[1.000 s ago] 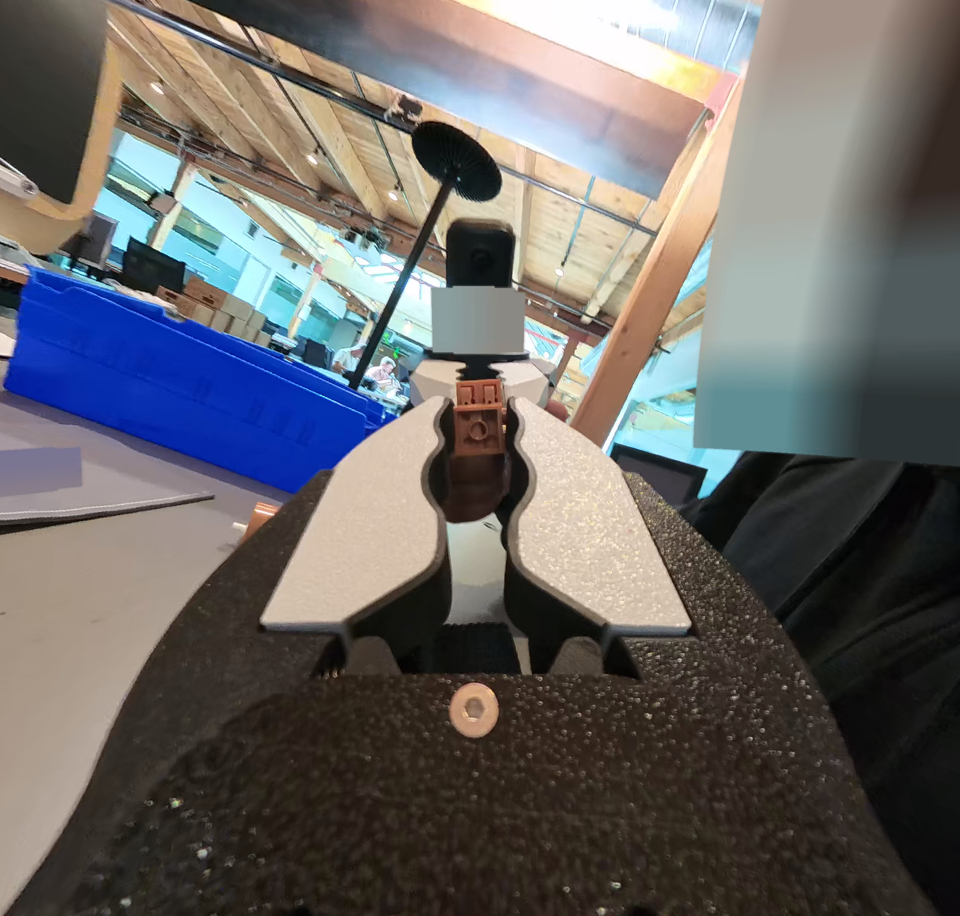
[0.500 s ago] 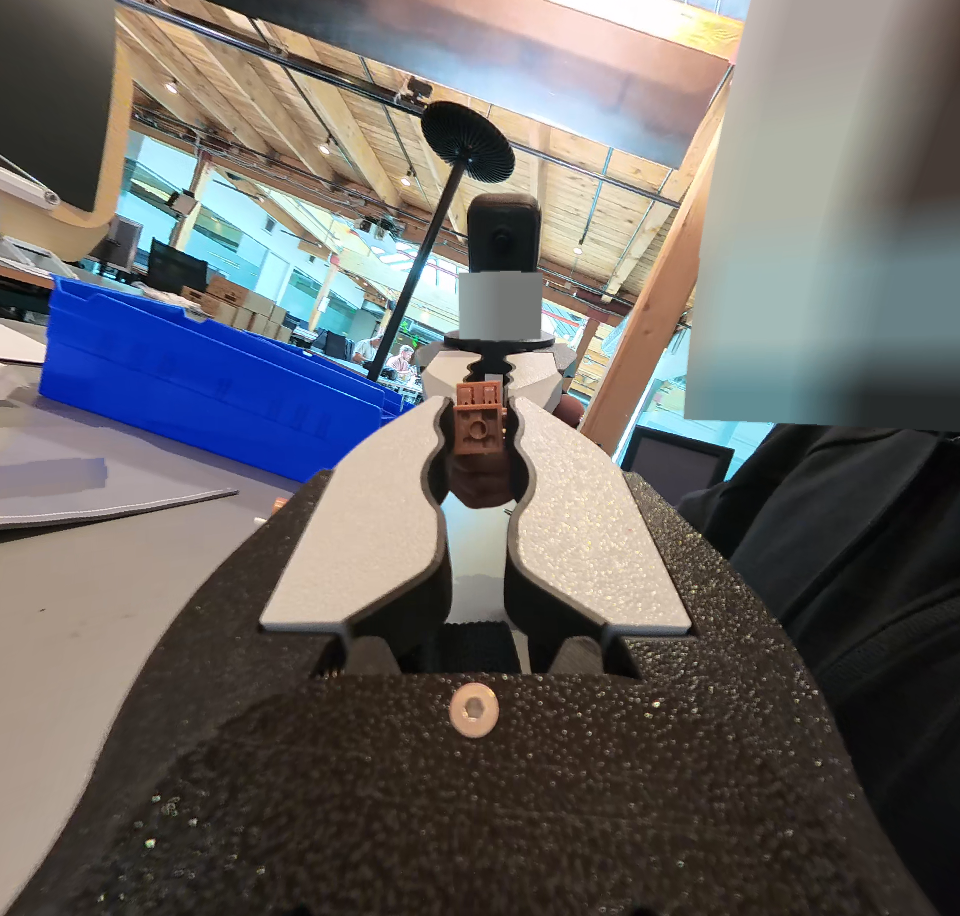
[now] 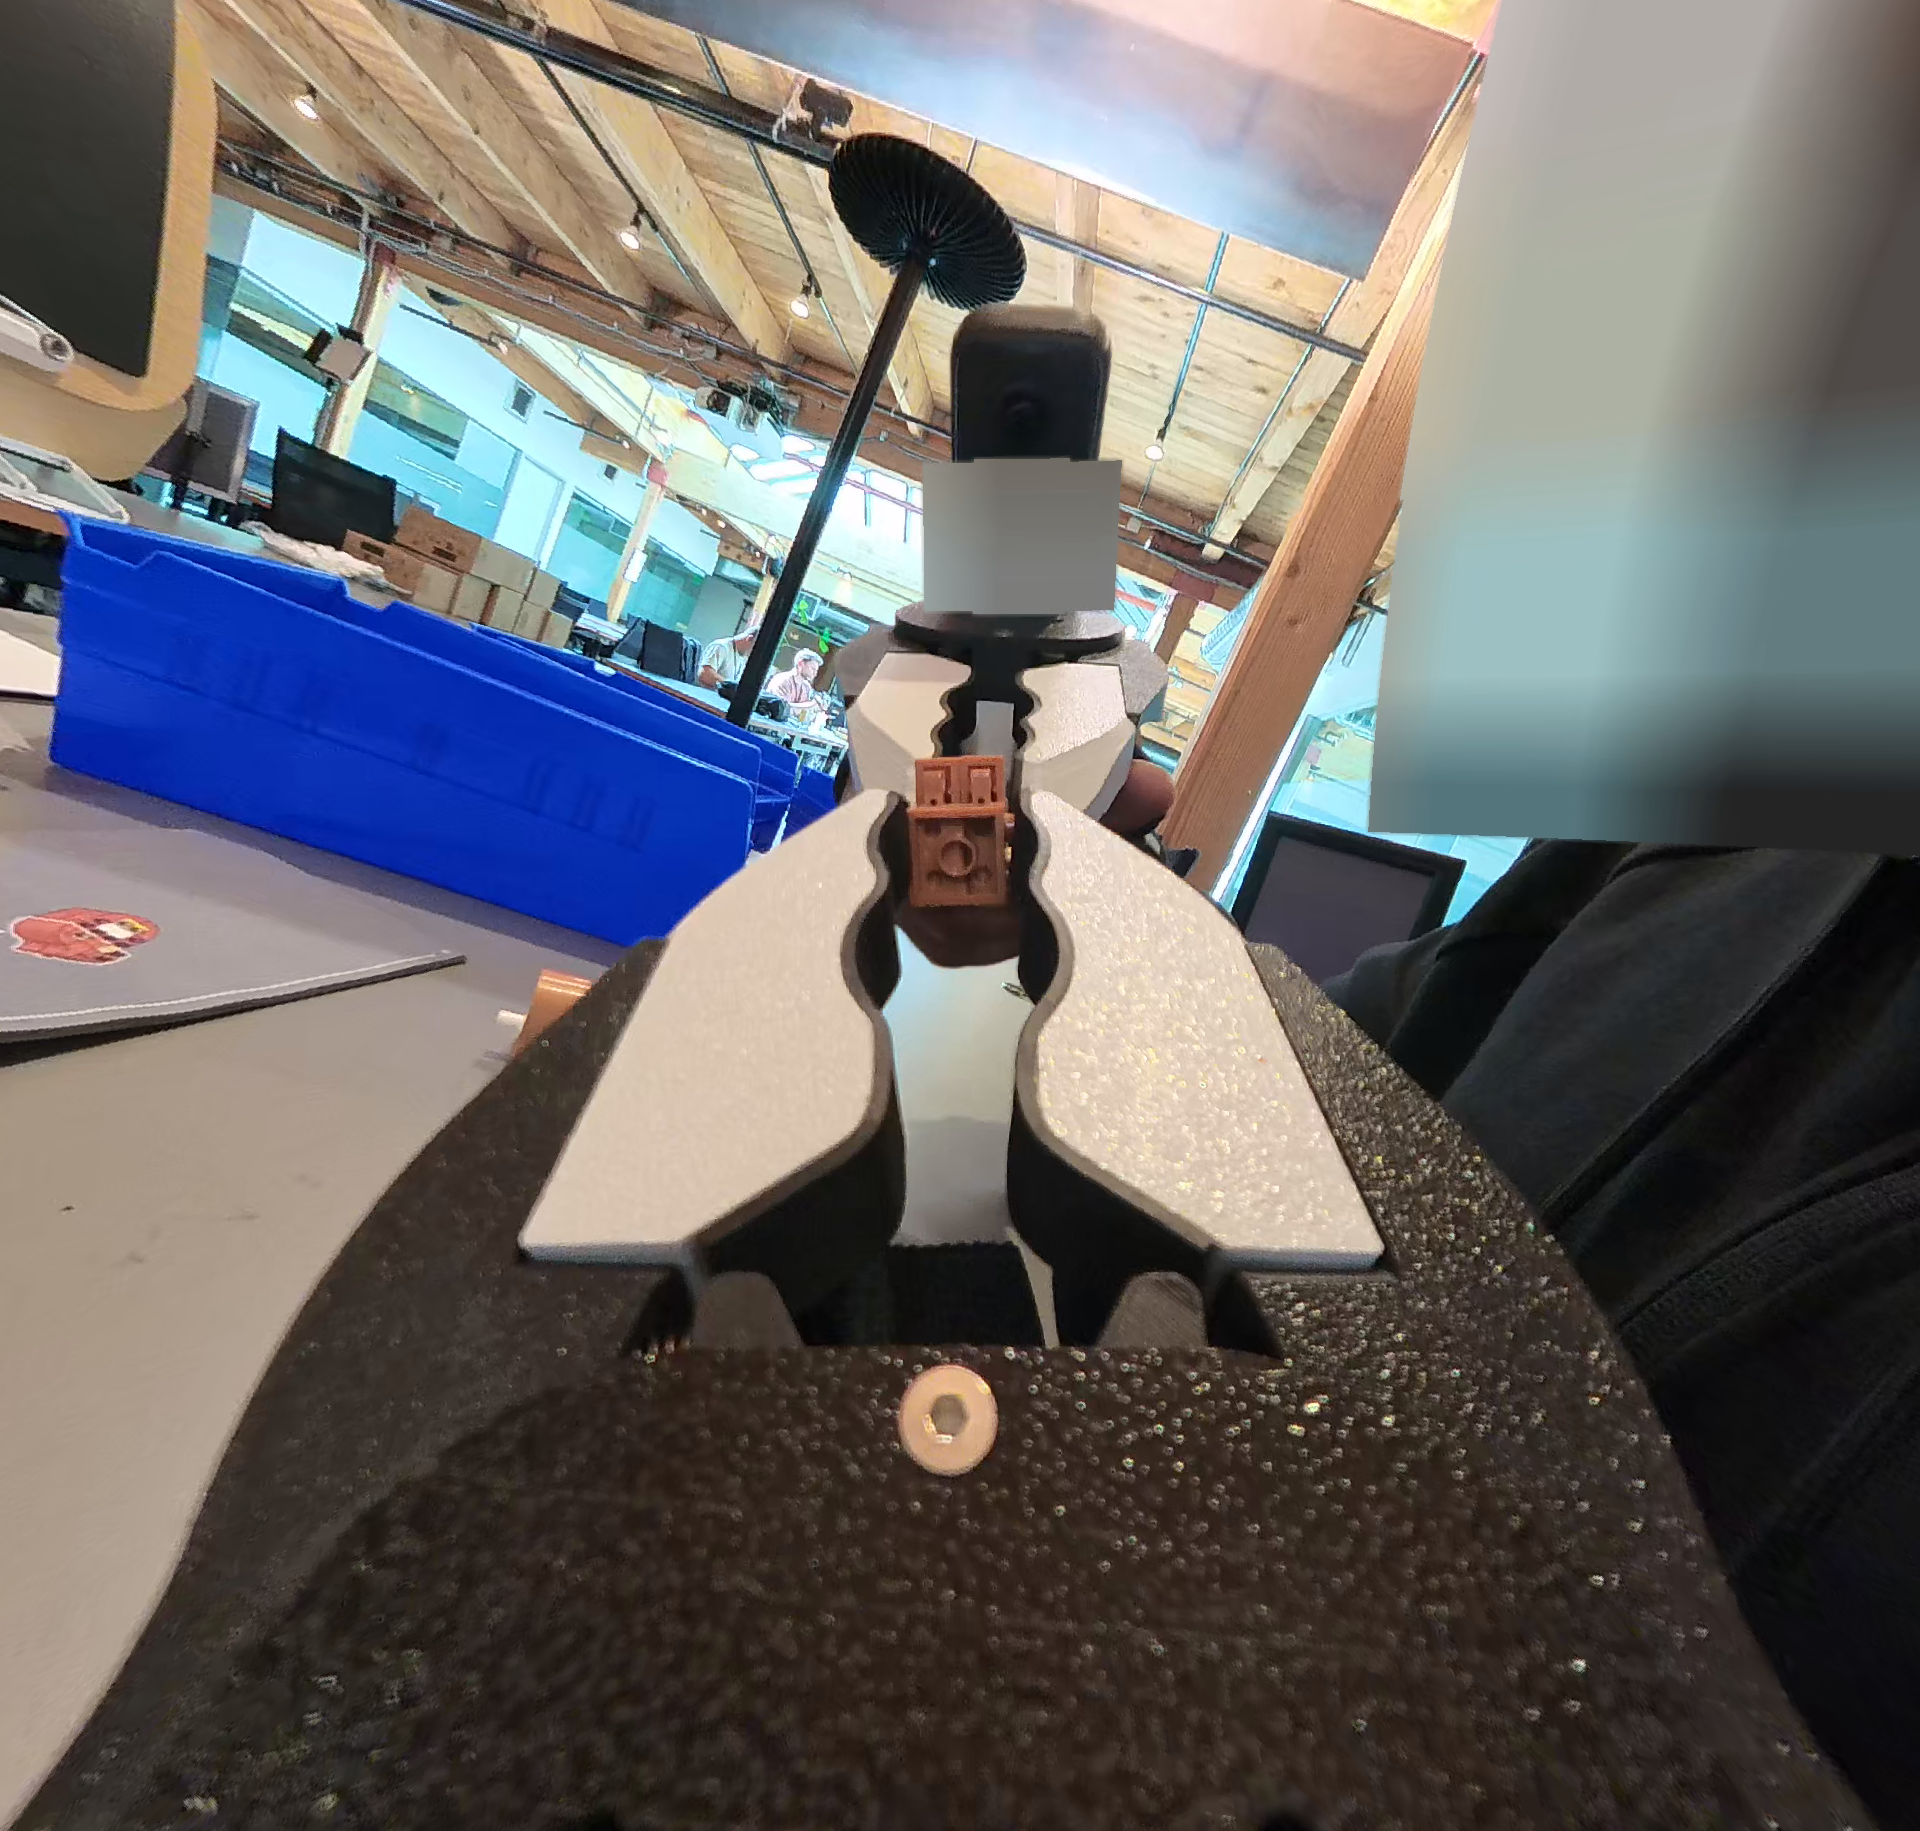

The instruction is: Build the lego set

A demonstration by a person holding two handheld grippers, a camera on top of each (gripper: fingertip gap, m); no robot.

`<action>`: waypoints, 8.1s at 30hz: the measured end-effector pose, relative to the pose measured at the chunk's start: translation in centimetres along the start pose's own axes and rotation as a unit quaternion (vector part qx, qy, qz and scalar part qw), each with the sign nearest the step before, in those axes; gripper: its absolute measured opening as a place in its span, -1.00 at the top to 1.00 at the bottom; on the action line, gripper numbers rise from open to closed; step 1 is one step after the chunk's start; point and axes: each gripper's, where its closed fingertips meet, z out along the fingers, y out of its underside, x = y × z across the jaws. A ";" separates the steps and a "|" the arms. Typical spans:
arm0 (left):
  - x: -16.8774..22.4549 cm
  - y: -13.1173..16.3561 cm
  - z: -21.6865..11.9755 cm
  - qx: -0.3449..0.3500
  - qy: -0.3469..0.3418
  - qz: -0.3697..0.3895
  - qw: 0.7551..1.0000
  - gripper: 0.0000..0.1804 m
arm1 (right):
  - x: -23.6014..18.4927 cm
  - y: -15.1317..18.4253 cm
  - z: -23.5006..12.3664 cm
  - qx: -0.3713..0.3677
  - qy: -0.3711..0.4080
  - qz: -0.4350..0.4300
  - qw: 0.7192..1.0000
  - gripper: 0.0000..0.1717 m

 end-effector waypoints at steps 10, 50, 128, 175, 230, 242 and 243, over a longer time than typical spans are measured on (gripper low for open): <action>-0.1 0.2 0.1 -0.006 -0.004 -0.002 1.000 0.80 | 0.1 0.2 0.1 -0.022 0.005 -0.011 1.000 0.82; -0.9 -0.1 -0.5 -0.003 -0.010 -0.041 0.999 0.79 | 0.6 -1.3 0.7 0.035 0.014 -0.005 0.999 0.81; -0.6 -1.8 -1.2 0.180 0.081 -0.251 0.948 0.80 | 0.3 -2.9 0.8 -0.180 0.125 -0.501 0.837 0.90; -1.4 -1.7 -1.1 0.159 0.034 -0.221 0.962 0.78 | 1.2 -3.1 1.1 -0.161 0.200 -0.505 0.824 0.90; -2.2 -1.6 -1.7 0.198 0.020 -0.252 0.947 0.79 | 2.1 -3.1 2.2 -0.165 0.230 -0.504 0.816 0.85; -2.3 -1.6 -1.8 0.199 0.015 -0.252 0.947 0.79 | 2.1 -3.0 2.3 -0.159 0.235 -0.492 0.823 0.85; -2.3 -1.6 -1.7 0.198 0.016 -0.252 0.947 0.79 | 2.1 -3.0 2.2 -0.160 0.234 -0.493 0.823 0.85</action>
